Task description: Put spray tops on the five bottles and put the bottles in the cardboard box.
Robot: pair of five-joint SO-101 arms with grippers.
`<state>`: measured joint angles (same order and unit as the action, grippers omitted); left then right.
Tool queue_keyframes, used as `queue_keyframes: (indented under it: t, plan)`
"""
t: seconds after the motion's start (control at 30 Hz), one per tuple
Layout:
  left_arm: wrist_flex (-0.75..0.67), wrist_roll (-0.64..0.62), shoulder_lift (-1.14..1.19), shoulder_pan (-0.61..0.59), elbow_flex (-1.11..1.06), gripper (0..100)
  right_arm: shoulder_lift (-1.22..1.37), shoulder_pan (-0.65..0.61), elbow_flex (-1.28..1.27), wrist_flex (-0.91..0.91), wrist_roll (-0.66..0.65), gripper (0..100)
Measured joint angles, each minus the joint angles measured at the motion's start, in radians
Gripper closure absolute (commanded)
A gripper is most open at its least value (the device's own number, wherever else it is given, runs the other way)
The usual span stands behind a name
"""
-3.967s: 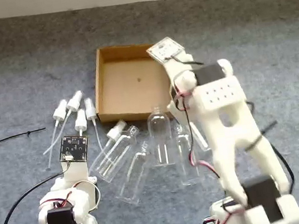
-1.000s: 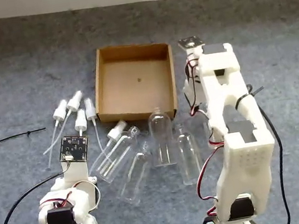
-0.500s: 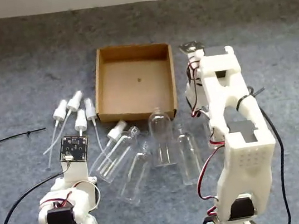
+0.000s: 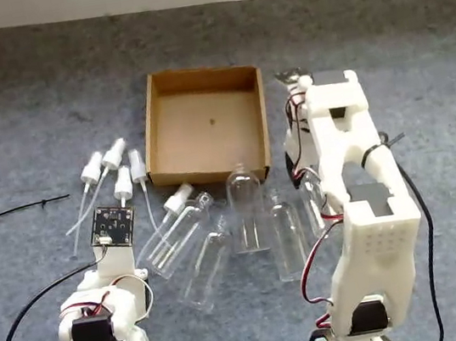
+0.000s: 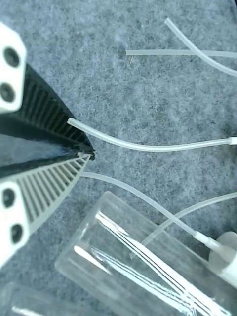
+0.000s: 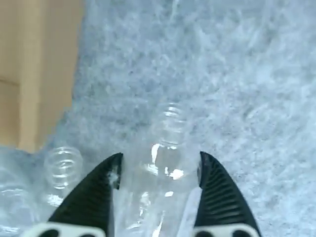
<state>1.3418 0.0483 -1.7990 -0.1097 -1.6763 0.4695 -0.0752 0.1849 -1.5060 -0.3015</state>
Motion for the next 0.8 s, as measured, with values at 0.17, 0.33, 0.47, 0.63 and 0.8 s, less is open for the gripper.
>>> queue_keyframes:
  t: [0.17,0.33,0.47,0.63,0.8]
  plan:
    - [-0.038,0.0,0.0,-0.002,0.0,99,-0.107,0.009,0.086,-0.061,0.003,99.5]
    - [-0.176,0.04,0.0,-0.164,0.0,99,-0.327,0.012,0.098,-0.078,0.044,99.5]
    - [-0.275,0.265,0.0,-0.364,0.0,98,-0.497,0.008,0.028,-0.005,0.052,99.5]
    - [-0.262,0.408,0.003,-0.457,0.132,87,-0.749,-0.048,-0.324,0.25,0.083,99.5]
    - [-0.107,0.519,0.187,-0.466,0.408,87,-1.02,-0.075,-0.776,0.488,0.089,99.5]
